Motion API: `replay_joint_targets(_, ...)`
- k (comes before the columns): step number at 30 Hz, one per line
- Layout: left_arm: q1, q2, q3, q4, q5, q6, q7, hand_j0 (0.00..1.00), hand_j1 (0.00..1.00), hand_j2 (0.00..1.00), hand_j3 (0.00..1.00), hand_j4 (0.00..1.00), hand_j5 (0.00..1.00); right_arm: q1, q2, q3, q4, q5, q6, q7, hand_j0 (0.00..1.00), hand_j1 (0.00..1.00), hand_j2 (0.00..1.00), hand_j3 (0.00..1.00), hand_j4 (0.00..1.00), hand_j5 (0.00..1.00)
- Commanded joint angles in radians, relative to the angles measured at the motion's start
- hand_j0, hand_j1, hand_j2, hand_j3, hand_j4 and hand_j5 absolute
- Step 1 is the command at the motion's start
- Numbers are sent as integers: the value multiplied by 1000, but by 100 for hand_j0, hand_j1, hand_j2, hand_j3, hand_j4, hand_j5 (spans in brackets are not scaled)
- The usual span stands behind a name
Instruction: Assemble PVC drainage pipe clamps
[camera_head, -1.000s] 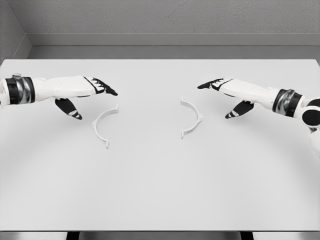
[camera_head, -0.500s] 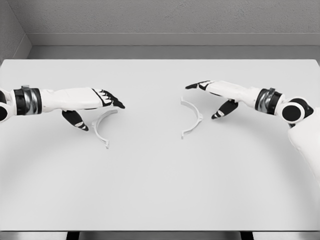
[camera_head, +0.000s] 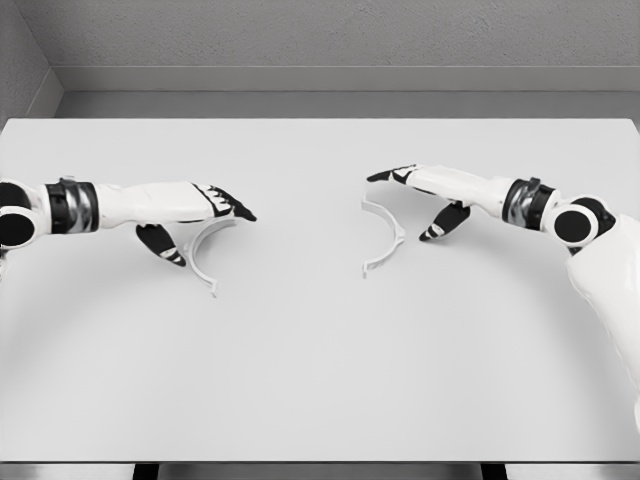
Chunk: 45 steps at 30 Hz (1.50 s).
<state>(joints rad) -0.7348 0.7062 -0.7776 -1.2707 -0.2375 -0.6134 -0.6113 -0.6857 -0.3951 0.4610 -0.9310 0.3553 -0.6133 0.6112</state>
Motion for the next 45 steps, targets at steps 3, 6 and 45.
replay_joint_targets(3,2,-22,0,20,-14,2,0,100,100,100,100,100,100,0,1,-1,0,-7,2,0,100,100,100,100,100,100)
replay_joint_targets(6,0,-44,0,42,-22,2,0,100,100,100,100,100,100,-5,13,-1,-2,-7,2,0,100,100,100,100,100,100)
replay_joint_targets(45,-26,-5,11,31,9,2,0,100,100,100,100,100,100,-40,137,51,-6,-7,2,0,100,100,100,100,100,100)
